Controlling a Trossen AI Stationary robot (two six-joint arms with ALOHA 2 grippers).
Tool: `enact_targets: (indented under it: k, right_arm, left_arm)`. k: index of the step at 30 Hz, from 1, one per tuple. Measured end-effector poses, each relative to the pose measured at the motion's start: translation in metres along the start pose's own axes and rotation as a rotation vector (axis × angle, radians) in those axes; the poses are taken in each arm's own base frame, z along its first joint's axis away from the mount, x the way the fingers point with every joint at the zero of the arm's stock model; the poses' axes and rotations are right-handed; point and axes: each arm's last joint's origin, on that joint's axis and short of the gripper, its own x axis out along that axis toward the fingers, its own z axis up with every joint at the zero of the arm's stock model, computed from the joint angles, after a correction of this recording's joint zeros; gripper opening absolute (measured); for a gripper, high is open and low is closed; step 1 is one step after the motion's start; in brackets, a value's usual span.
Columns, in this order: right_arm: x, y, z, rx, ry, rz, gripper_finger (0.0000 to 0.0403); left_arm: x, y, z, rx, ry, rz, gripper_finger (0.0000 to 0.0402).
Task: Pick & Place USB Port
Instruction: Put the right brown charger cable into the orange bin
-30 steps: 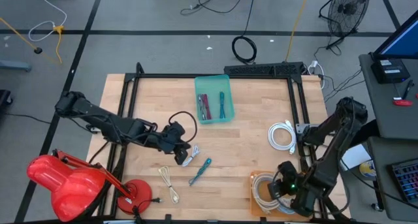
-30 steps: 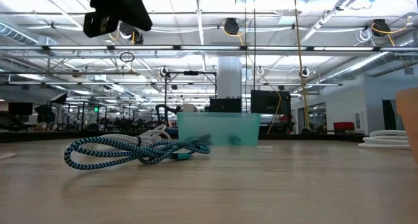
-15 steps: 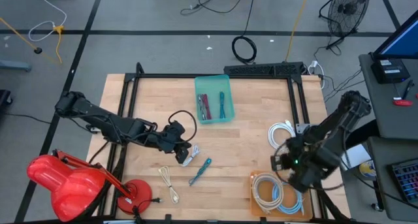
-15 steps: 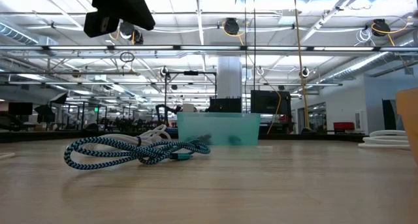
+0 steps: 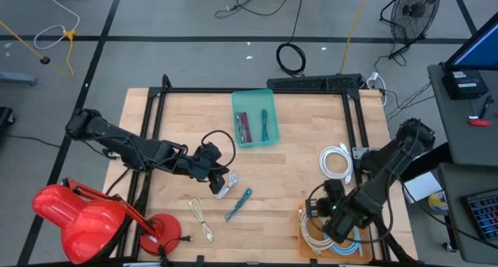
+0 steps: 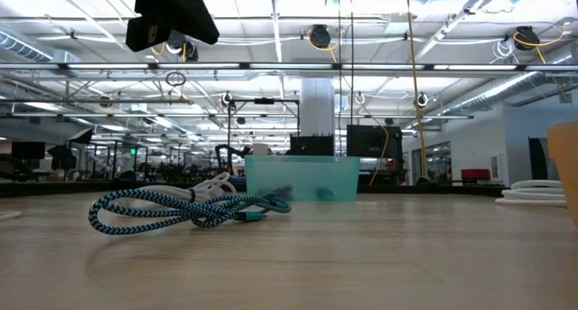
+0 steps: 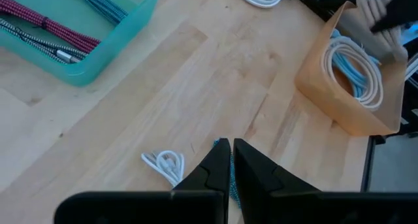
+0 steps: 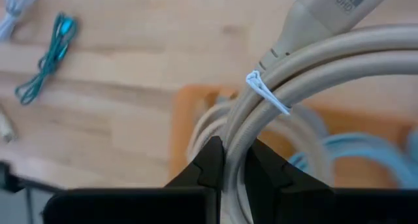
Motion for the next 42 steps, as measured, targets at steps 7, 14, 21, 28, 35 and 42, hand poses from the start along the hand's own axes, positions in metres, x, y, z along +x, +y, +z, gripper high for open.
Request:
enact_targets:
  k: [7, 14, 21, 28, 35, 42]
  right_arm:
    - [0.017, 0.012, -0.025, 0.007, 0.071, 0.079, 0.0027]
    - [-0.001, 0.009, -0.031, -0.117, 0.153, 0.202, 0.0027]
    - [-0.045, 0.006, 0.024, -0.152, 0.096, 0.318, 0.0027]
    - [-0.07, 0.003, 0.1, -0.168, -0.03, 0.355, 0.0027]
    - [-0.077, 0.018, 0.145, -0.233, -0.089, 0.455, 0.0027]
    - [-0.071, 0.048, 0.153, -0.401, -0.076, 0.593, 0.0027]
  left_arm:
    - [-0.001, -0.002, -0.002, 0.016, 0.006, -0.007, 0.0021]
    - [-0.002, -0.005, -0.006, 0.029, 0.016, -0.022, 0.0021]
    - [-0.002, -0.005, -0.006, 0.003, 0.015, -0.021, 0.0021]
    - [-0.002, -0.006, -0.005, -0.022, 0.007, -0.032, 0.0021]
    - [-0.003, -0.008, -0.003, -0.031, -0.014, -0.051, 0.0021]
    - [0.001, -0.007, 0.015, -0.14, -0.087, -0.112, 0.0021]
